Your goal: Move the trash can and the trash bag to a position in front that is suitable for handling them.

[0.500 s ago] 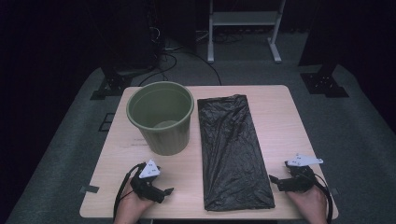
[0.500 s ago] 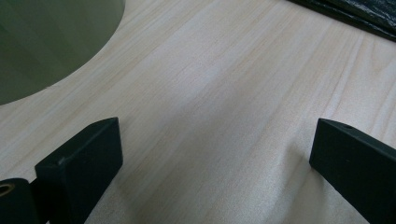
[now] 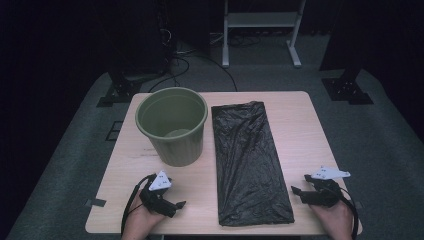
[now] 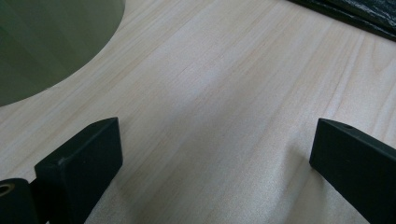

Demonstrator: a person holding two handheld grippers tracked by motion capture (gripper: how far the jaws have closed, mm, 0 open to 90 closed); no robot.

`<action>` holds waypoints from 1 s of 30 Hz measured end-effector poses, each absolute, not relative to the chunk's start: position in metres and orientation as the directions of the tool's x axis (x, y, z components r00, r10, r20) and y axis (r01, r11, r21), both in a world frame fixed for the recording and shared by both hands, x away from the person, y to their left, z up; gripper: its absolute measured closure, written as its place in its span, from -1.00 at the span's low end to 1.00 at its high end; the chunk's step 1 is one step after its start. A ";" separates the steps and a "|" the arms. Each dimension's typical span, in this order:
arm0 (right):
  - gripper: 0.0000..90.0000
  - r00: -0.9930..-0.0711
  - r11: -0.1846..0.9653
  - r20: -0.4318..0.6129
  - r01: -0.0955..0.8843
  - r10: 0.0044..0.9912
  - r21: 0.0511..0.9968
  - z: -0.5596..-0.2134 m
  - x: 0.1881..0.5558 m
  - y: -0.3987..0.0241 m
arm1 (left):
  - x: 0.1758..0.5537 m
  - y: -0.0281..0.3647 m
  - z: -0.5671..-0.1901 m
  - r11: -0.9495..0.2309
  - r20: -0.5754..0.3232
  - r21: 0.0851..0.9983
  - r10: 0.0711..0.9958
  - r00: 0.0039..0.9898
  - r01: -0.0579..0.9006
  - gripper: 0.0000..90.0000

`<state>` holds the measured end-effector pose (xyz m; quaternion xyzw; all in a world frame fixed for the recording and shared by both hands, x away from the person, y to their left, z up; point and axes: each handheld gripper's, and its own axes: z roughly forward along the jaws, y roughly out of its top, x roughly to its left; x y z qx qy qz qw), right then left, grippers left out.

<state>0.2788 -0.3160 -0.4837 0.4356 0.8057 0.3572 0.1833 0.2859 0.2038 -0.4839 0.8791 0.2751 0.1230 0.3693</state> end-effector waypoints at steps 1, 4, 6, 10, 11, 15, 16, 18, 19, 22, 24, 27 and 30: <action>-0.24 -0.550 0.363 0.018 0.575 0.835 0.734 -0.483 0.278 -0.317 | 0.286 0.204 -0.484 -0.576 0.013 0.717 0.574 0.818 0.393 -0.97; -0.15 -0.541 0.346 0.034 0.584 0.840 0.734 -0.482 0.279 -0.318 | 0.286 0.204 -0.484 -0.576 0.013 0.717 0.574 0.818 0.393 -0.97; -0.07 -0.543 0.333 0.055 0.588 0.838 0.737 -0.482 0.279 -0.319 | 0.286 0.204 -0.484 -0.576 0.013 0.717 0.575 0.818 0.393 -0.97; 0.25 -0.540 0.336 0.046 0.586 0.840 0.737 -0.480 0.281 -0.313 | 0.286 0.204 -0.484 -0.576 0.013 0.717 0.574 0.818 0.393 -0.97; 0.28 -0.543 0.340 0.042 0.582 0.839 0.738 -0.480 0.280 -0.312 | 0.286 0.204 -0.484 -0.576 0.013 0.717 0.575 0.818 0.393 -0.97; 0.34 -0.551 0.334 0.051 0.575 0.833 0.747 -0.478 0.279 -0.306 | 0.286 0.204 -0.484 -0.576 0.013 0.717 0.575 0.818 0.393 -0.97; 0.34 -0.559 0.333 0.058 0.570 0.827 0.751 -0.477 0.279 -0.305 | 0.286 0.204 -0.484 -0.576 0.013 0.717 0.575 0.818 0.393 -0.97; 0.33 -0.569 0.327 0.069 0.564 0.819 0.758 -0.475 0.279 -0.302 | 0.286 0.204 -0.484 -0.576 0.013 0.717 0.574 0.818 0.393 -0.97; 0.33 -0.572 0.322 0.078 0.563 0.816 0.761 -0.474 0.280 -0.301 | 0.286 0.204 -0.484 -0.576 0.013 0.717 0.575 0.818 0.393 -0.97; 0.33 -0.585 0.331 0.081 0.562 0.807 0.758 -0.474 0.282 -0.295 | 0.286 0.204 -0.484 -0.576 0.013 0.716 0.574 0.818 0.393 -0.97; 0.33 -0.594 0.338 0.086 0.564 0.800 0.754 -0.475 0.283 -0.290 | 0.286 0.204 -0.484 -0.576 0.013 0.717 0.575 0.818 0.393 -0.97; 0.33 -0.603 0.348 0.087 0.566 0.793 0.747 -0.476 0.285 -0.286 | 0.286 0.204 -0.484 -0.576 0.013 0.717 0.575 0.818 0.393 -0.97; 0.33 -0.606 0.356 0.090 0.573 0.790 0.738 -0.478 0.286 -0.283 | 0.286 0.204 -0.484 -0.576 0.013 0.717 0.575 0.818 0.393 -0.97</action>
